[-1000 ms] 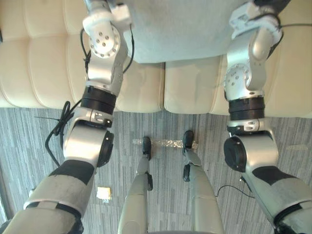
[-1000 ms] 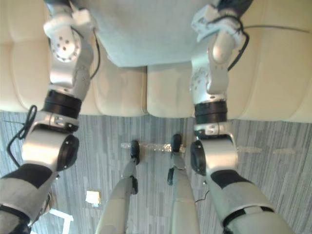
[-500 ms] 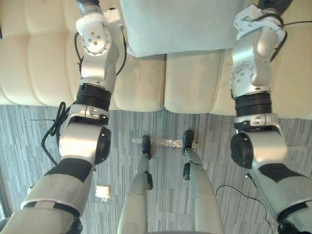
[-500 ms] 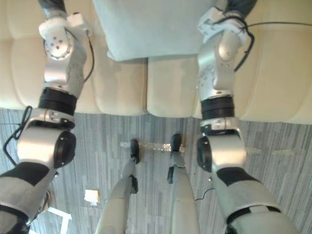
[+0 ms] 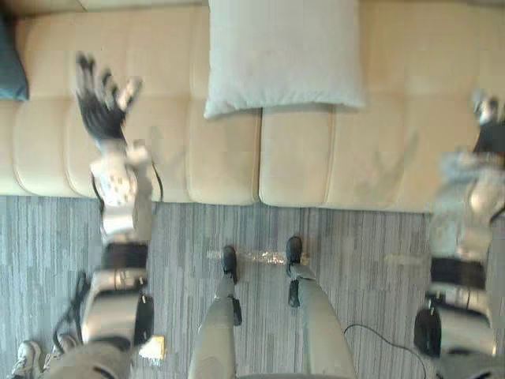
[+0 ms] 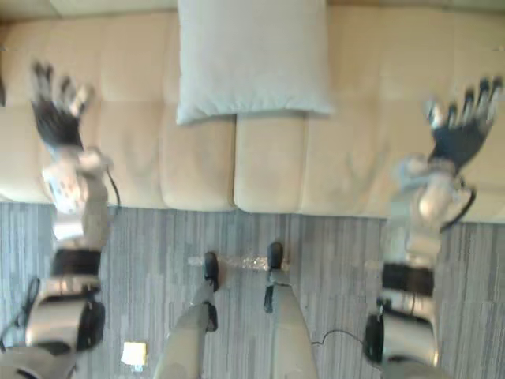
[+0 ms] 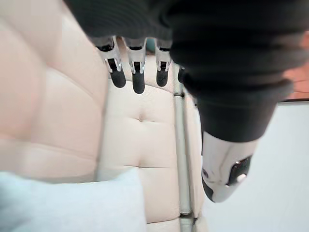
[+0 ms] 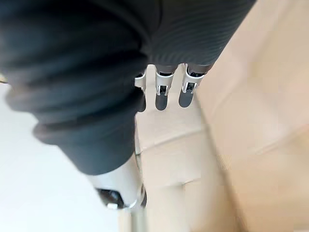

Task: Pick up cushions and gather them together orderly.

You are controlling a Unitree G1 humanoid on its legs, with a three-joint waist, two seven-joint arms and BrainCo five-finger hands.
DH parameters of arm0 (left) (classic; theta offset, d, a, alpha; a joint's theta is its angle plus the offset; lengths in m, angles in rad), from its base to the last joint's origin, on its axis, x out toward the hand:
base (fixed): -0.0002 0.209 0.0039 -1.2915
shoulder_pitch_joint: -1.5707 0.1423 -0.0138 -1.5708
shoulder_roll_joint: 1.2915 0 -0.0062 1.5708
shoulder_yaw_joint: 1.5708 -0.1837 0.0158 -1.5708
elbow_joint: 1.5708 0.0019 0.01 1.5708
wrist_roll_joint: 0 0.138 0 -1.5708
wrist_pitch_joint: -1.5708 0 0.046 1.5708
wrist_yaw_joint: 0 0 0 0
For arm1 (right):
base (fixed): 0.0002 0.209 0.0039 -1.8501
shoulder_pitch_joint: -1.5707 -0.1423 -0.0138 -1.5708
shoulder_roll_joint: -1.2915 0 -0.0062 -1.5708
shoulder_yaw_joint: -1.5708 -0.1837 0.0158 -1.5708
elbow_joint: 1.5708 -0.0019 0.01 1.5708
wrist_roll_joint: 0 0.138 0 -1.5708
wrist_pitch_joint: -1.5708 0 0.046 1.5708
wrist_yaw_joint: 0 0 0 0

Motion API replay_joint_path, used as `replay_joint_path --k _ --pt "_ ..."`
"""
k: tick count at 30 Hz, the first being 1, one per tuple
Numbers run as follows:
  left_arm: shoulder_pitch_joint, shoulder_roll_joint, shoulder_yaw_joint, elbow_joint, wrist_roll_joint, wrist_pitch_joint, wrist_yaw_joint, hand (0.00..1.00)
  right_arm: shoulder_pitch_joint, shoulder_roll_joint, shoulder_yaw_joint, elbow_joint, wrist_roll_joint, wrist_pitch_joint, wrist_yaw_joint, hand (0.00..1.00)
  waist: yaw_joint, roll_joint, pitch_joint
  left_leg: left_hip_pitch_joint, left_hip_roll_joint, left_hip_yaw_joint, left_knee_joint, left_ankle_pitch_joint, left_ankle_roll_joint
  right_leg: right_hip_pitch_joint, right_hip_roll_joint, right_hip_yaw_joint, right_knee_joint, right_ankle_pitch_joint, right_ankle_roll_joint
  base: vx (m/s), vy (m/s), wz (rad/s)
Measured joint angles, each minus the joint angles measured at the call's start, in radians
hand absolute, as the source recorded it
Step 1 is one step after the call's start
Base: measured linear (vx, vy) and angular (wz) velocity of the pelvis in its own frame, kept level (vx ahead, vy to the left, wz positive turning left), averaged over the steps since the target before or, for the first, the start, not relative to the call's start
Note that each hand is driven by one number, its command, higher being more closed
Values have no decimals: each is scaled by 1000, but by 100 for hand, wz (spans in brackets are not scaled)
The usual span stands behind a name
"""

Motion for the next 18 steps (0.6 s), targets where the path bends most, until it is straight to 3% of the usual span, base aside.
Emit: replay_joint_path --k 4,8,11,18 --pt "232 -99 -53 -9 34 28 -60 0 217 126 93 -25 -108 15 72 0 0 -19 -10 81 1 4 36 -39 5 95 3 1 -1 -21 3 70 19 -7" --pt "399 -176 -60 145 171 69 -106 0 357 231 157 147 -270 50 141 0 5 -42 -69 202 6 25 61 -85 7 221 9 12 -7 -44 11 55 21 -16" --pt "450 -212 -58 342 246 101 -127 0 404 262 162 338 -353 72 151 0 4 -44 -152 255 6 33 60 -104 9 284 11 17 -41 -46 16 43 37 -10" --pt "464 -219 31 643 326 139 -136 0 416 266 94 688 -438 112 150 0 1 -38 -221 341 7 51 27 -118 10 400 19 45 -177 3 39 19 50 -14"
